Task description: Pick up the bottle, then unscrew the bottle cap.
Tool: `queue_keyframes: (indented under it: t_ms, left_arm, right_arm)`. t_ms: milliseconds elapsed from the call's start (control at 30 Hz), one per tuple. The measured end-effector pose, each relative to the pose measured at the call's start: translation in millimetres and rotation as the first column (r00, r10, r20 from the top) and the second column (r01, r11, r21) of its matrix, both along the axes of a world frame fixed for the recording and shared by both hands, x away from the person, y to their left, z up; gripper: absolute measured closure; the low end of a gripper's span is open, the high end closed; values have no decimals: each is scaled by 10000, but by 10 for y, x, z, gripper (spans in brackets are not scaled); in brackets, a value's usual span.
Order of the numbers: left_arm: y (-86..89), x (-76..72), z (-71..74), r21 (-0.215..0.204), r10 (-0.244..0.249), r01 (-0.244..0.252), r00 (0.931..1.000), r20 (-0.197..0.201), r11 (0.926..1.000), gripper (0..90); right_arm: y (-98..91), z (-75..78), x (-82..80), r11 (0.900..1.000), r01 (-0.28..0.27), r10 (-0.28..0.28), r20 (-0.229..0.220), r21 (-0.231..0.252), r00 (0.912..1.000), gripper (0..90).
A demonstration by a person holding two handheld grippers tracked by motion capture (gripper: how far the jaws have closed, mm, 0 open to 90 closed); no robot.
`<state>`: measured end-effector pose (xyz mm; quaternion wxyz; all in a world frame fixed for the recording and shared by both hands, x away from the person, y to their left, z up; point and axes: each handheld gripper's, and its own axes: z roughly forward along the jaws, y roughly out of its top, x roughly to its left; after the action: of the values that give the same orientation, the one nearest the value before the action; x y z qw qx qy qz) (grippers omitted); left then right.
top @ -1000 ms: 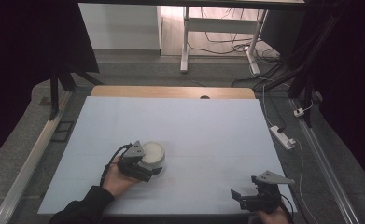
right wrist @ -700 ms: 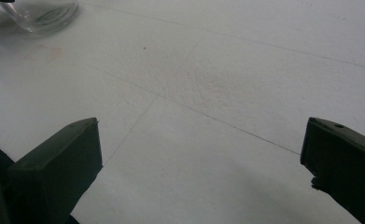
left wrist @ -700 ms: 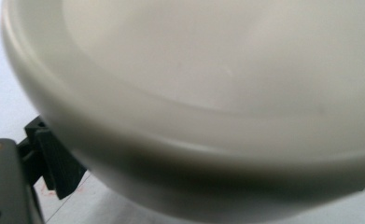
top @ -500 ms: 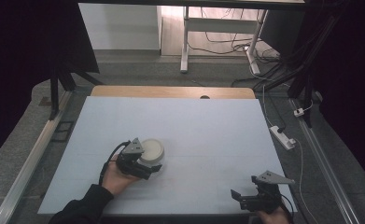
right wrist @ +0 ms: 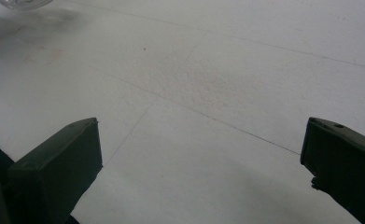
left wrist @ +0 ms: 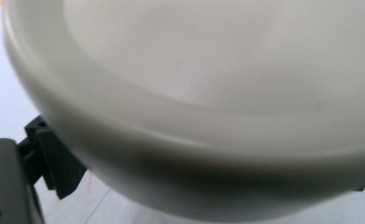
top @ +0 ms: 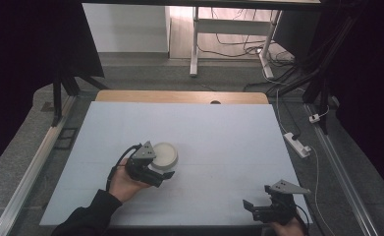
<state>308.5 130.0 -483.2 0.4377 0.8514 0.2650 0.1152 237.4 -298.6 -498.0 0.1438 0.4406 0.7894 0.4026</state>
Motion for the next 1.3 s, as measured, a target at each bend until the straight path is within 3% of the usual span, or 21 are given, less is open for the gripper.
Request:
queue_keyframes:
  t_ms: [733,1300]
  left_arm:
    - [-287,24,251,-188,-765,770,9968,225,9969,74]
    - [-321,7,237,-185,-872,874,9961,98,9960,74]
  right_arm:
    - [-3,0,-1,10000,-22,22,6,32,10000,0]
    - [1,11,-14,10000,-56,56,116,39,9999,0]
